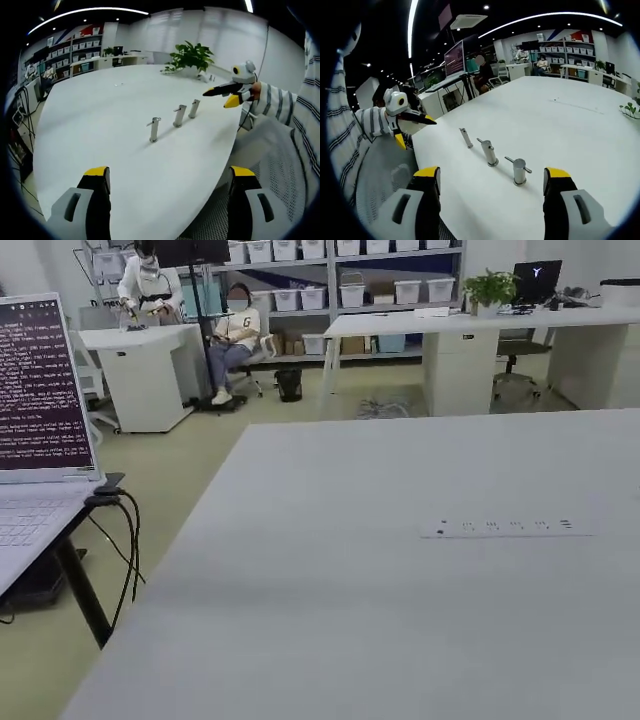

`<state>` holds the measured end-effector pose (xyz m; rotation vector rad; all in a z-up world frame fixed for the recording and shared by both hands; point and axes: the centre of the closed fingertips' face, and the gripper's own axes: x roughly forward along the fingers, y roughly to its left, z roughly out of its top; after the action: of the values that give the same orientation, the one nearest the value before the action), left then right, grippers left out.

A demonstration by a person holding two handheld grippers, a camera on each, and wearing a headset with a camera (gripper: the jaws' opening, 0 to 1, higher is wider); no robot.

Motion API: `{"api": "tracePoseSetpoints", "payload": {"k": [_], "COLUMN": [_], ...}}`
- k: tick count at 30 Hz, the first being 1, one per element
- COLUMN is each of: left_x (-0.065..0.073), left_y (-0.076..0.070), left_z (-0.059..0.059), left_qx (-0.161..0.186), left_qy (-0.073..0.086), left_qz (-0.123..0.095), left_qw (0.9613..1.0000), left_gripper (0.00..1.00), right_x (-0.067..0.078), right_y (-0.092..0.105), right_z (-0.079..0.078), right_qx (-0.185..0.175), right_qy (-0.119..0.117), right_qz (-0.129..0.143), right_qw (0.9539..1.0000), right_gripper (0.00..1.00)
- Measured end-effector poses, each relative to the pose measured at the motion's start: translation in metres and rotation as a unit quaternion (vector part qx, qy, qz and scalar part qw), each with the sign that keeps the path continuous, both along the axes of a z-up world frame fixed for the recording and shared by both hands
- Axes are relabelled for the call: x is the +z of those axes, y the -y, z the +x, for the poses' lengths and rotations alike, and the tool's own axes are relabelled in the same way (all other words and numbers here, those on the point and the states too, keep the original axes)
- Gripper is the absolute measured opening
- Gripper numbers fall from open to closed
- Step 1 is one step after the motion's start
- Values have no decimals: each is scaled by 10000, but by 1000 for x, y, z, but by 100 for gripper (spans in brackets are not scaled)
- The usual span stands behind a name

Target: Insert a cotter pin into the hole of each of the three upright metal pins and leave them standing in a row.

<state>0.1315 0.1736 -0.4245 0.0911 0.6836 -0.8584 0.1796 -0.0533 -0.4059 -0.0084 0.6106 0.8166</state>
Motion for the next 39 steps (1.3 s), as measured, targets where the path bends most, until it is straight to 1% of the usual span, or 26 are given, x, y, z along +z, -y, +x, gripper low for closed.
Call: {"api": "tracePoseSetpoints", "payload": {"k": [3,7,10,13,16,20,22,26,29,33,37,39], "left_x": [-3,-5,-7,-9,-10,-12,-13,-14,-16,-16,-21,-23], "left_y": [-2,-1,-3,-3,-3,-4,-4,-2,-1,-2,-2,-2], "left_z": [-4,-7,-8,-7,-7,-3,-1,1,1,3,3,3], "left_qx": [32,36,55,94,145,263,305,299,297,325,296,214], "left_qy": [-104,-167,-218,-254,-263,-242,-256,-234,-263,-228,-226,-216], "left_qz": [-23,-76,-60,-46,-79,-112,-111,-105,-120,-124,-30,101], "left_qw": [9999,9998,9997,9996,9995,9993,9991,9992,9991,9991,9993,9995], "left_gripper": [97,97,97,97,97,97,97,97,97,96,96,96], "right_x": [-1,-4,-7,-11,-12,-13,-14,-15,-15,-15,-17,-18], "right_y": [-2,-6,-7,-7,-5,-6,-6,-3,1,2,3,3], "right_z": [-6,-13,-19,-24,-27,-31,-33,-33,-34,-33,-34,-34], "right_qx": [-133,-216,-228,-237,-331,-472,-524,-644,-717,-725,-751,-764], "right_qy": [-147,-245,-336,-369,-387,-431,-454,-479,-460,-421,-414,-426], "right_qz": [98,123,74,5,-27,43,48,46,-17,-63,-106,-121], "right_qw": [9998,9994,9991,9990,9987,9979,9976,9968,9964,9965,9963,9961], "right_gripper": [88,91,93,94,95,96,96,96,96,96,96,96]}}
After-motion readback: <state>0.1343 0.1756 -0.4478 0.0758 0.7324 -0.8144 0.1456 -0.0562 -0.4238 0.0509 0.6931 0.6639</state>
